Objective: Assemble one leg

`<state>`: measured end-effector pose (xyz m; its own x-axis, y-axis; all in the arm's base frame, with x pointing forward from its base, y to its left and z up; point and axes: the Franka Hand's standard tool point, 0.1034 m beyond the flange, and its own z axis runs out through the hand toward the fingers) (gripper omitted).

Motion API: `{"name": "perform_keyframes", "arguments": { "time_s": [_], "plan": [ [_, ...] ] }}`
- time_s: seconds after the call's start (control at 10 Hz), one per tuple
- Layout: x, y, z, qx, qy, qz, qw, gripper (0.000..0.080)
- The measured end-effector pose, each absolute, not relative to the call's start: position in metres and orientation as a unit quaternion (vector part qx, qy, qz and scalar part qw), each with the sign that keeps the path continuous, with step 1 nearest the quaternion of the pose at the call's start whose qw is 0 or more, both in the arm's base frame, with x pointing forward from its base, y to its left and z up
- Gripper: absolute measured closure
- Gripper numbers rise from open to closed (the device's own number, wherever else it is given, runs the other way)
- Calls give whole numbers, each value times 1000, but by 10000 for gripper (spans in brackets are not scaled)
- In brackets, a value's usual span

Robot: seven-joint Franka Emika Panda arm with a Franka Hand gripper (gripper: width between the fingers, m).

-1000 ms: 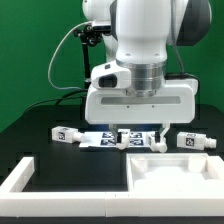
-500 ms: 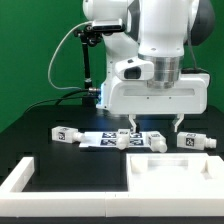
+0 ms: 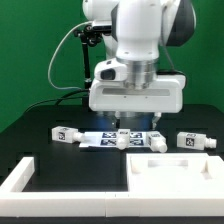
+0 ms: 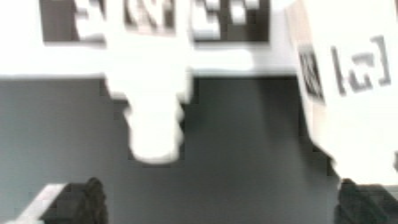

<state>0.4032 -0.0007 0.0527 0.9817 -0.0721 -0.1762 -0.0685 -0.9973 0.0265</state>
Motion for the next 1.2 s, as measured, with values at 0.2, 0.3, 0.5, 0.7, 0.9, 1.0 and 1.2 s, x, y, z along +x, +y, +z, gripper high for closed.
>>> {"name": "perform_keyframes", "arguments": {
  "time_s": [0.2, 0.3, 0.5, 0.7, 0.9, 1.0, 1.2],
  "plan": [
    [399, 6, 49, 996, -34, -77, 14, 151],
    [399, 5, 48, 996, -35, -77, 14, 151],
    [397, 2, 46, 996, -29, -79, 13, 151],
    [380, -25, 36, 996, -25, -89, -4, 151],
    [369, -37, 19, 995, -38, -93, -6, 151],
    [367, -32, 13, 995, -41, -95, -3, 151],
    [367, -22, 8, 994, -49, -95, 0, 151]
  ]
}}
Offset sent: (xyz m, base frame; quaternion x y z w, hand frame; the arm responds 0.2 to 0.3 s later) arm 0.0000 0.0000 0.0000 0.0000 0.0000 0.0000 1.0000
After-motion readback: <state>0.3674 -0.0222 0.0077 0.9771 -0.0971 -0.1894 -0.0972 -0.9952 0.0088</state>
